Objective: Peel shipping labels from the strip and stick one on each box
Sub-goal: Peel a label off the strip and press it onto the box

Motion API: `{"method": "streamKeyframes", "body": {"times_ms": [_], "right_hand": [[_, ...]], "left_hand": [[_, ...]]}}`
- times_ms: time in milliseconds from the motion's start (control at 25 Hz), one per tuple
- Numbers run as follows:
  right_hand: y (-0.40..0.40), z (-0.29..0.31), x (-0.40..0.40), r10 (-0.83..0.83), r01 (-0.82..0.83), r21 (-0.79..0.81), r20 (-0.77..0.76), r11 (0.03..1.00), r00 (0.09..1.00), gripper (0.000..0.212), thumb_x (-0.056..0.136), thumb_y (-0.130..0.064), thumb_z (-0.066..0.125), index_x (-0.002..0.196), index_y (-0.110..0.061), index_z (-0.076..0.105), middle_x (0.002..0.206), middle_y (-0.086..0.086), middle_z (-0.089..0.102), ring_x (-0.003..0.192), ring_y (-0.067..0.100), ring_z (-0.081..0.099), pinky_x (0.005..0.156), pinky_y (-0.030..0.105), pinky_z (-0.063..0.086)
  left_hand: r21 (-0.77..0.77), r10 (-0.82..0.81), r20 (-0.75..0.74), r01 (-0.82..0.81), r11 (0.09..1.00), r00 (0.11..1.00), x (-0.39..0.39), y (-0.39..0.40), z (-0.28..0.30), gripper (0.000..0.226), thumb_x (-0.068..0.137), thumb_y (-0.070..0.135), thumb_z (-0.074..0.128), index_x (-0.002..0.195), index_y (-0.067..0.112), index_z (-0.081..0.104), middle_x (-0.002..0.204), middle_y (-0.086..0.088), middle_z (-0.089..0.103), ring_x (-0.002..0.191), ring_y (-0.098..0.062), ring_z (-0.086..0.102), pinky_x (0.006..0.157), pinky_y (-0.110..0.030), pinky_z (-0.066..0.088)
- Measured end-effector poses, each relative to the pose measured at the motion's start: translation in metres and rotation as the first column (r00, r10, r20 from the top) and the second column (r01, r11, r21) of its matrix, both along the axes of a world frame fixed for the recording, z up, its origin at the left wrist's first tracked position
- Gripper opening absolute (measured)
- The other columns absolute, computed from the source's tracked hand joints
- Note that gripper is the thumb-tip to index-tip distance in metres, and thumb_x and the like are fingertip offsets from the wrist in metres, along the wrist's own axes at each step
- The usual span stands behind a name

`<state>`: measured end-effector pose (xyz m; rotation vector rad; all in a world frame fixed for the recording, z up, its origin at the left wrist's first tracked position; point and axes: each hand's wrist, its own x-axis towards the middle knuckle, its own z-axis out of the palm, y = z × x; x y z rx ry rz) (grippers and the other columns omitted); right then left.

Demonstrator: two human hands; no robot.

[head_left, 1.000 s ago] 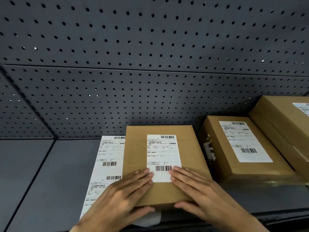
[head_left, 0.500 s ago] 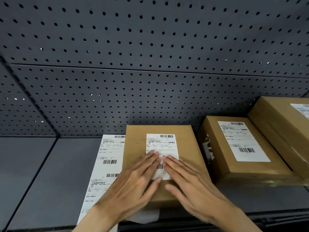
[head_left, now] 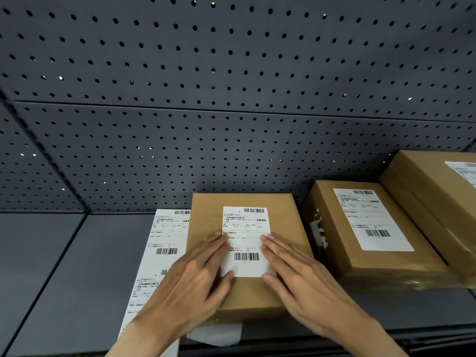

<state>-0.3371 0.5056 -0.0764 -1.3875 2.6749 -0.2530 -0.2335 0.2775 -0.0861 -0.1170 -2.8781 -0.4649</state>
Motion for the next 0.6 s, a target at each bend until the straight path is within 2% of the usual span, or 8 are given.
{"method": "streamKeyframes", "body": {"times_ms": [120, 240, 440, 600], "right_hand": [[-0.019, 0.002, -0.010, 0.053, -0.053, 0.005, -0.046, 0.999, 0.998, 0.062, 0.109, -0.051, 0.017, 0.162, -0.019, 0.021, 0.170, -0.006, 0.011, 0.156, 0.003, 0.004, 0.129, 0.032, 0.012], [-0.026, 0.002, -0.016, 0.036, -0.036, 0.025, -0.013, 0.999, 0.999, 0.062, 0.109, -0.051, 0.020, 0.163, -0.022, 0.014, 0.171, -0.006, 0.007, 0.156, 0.003, 0.002, 0.129, 0.030, 0.009], [-0.016, 0.007, -0.016, -0.070, 0.070, -0.014, 0.028, 0.997, 0.997, 0.075, 0.101, -0.064, 0.028, 0.163, -0.026, 0.013, 0.170, -0.015, 0.003, 0.153, -0.005, -0.004, 0.119, 0.013, -0.007], [-0.013, 0.002, -0.016, -0.121, 0.124, -0.053, 0.054, 0.991, 0.991, 0.081, 0.096, -0.071, 0.028, 0.163, -0.026, 0.016, 0.170, -0.016, 0.006, 0.153, -0.007, -0.002, 0.126, 0.019, 0.004]], "left_hand": [[-0.012, -0.049, 0.001, 0.049, 0.999, 0.999, -0.020, 0.006, 0.003, 0.062, 0.103, 0.049, 0.031, 0.156, 0.017, 0.028, 0.163, 0.004, 0.022, 0.151, -0.003, 0.012, 0.122, -0.019, 0.002], [-0.007, -0.038, 0.016, 0.038, 0.999, 0.999, -0.029, 0.004, 0.001, 0.061, 0.104, 0.047, 0.027, 0.157, 0.018, 0.021, 0.165, 0.006, 0.014, 0.150, 0.000, 0.004, 0.121, -0.018, -0.005], [0.026, 0.015, -0.011, -0.015, 1.000, 1.000, -0.024, -0.008, -0.008, 0.064, 0.100, 0.054, 0.027, 0.156, 0.023, 0.027, 0.163, 0.013, 0.019, 0.148, 0.006, 0.004, 0.119, -0.011, -0.004], [0.059, 0.074, -0.008, -0.074, 0.996, 0.997, -0.016, -0.014, -0.006, 0.070, 0.097, 0.063, 0.036, 0.156, 0.027, 0.027, 0.162, 0.017, 0.016, 0.147, 0.007, 0.004, 0.118, -0.013, -0.002]]}}
